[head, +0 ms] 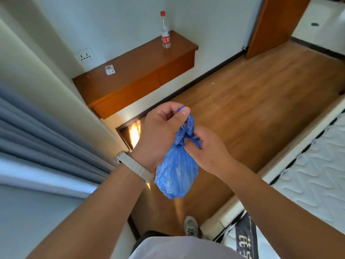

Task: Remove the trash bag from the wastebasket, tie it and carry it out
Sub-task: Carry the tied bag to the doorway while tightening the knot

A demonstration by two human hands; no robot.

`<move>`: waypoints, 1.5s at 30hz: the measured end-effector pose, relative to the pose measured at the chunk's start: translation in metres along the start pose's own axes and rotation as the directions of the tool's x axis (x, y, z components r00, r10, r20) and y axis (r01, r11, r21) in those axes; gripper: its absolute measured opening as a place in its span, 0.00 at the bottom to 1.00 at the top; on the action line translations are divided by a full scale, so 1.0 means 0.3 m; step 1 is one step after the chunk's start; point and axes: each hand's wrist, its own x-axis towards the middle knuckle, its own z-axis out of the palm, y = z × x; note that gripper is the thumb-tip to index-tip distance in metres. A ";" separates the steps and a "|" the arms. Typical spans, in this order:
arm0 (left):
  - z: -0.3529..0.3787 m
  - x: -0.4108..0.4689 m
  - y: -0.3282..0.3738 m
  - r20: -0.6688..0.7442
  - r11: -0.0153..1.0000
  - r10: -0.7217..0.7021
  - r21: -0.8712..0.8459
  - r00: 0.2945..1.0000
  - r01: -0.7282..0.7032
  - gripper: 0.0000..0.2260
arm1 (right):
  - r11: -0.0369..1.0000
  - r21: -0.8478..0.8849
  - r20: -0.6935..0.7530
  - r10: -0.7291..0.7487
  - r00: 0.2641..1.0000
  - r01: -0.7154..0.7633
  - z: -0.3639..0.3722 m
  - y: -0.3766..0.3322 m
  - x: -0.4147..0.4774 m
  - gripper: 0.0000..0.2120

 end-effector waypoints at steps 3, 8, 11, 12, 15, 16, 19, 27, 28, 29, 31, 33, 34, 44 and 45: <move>0.017 0.126 0.009 0.034 0.999 -0.001 0.054 0.999 -0.001 0.05 | 0.999 0.017 -0.059 0.028 0.998 -0.027 -0.025 0.020 0.091 0.05; 0.047 0.320 -0.010 0.094 0.992 -0.005 0.126 0.996 -0.007 0.05 | 0.997 0.024 -0.167 0.077 0.983 -0.074 -0.051 0.068 0.226 0.12; 0.070 0.423 -0.036 0.168 0.993 0.005 0.116 0.986 -0.024 0.05 | 0.991 0.031 -0.226 0.135 0.965 -0.132 -0.063 0.104 0.291 0.14; 0.072 0.464 -0.048 0.205 0.996 -0.002 0.090 0.979 -0.017 0.05 | 0.988 0.031 -0.253 0.155 0.955 -0.152 -0.067 0.114 0.314 0.13; 0.070 0.599 -0.079 0.344 1.000 -0.023 0.019 0.939 0.018 0.04 | 0.975 0.022 -0.358 0.216 0.908 -0.223 -0.074 0.135 0.385 0.10; 0.067 0.648 -0.088 0.385 0.999 -0.031 -0.002 0.922 0.034 0.04 | 0.967 0.029 -0.392 0.244 0.887 -0.253 -0.074 0.140 0.410 0.09; 0.058 0.794 -0.109 0.492 0.996 -0.030 -0.056 0.870 0.067 0.04 | 0.944 0.037 -0.480 0.303 0.823 -0.327 -0.075 0.149 0.493 0.07; 0.084 1.069 -0.139 0.687 0.993 0.023 -0.103 0.727 0.066 0.06 | 0.899 -0.002 -0.639 0.336 0.692 -0.439 -0.097 0.159 0.672 0.09; 0.097 1.093 -0.142 0.701 0.992 0.023 -0.103 0.713 0.069 0.06 | 0.896 -0.003 -0.649 0.336 0.682 -0.444 -0.109 0.165 0.687 0.08; 0.112 1.112 -0.143 0.714 0.992 0.022 -0.104 0.700 0.075 0.06 | 0.895 -0.003 -0.661 0.333 0.673 -0.446 -0.121 0.172 0.703 0.07; 0.148 1.144 -0.145 0.734 0.991 0.015 -0.100 0.679 0.086 0.05 | 0.892 -0.004 -0.682 0.328 0.653 -0.452 -0.142 0.194 0.732 0.07; 0.188 1.177 -0.147 0.744 0.992 0.012 -0.092 0.668 0.085 0.04 | 0.889 0.008 -0.699 0.333 0.633 -0.459 -0.162 0.224 0.759 0.10; 0.211 1.193 -0.147 0.749 0.992 0.012 -0.090 0.662 0.084 0.04 | 0.887 0.017 -0.706 0.337 0.623 -0.461 -0.177 0.238 0.768 0.11; 0.571 1.361 -0.170 0.795 0.996 0.016 -0.064 0.607 0.059 0.05 | 0.891 0.061 -0.739 0.344 0.580 -0.450 -0.472 0.446 0.821 0.08; 0.619 1.378 -0.176 0.797 0.997 0.010 -0.056 0.604 0.058 0.06 | 0.890 0.068 -0.739 0.348 0.577 -0.450 -0.514 0.473 0.823 0.08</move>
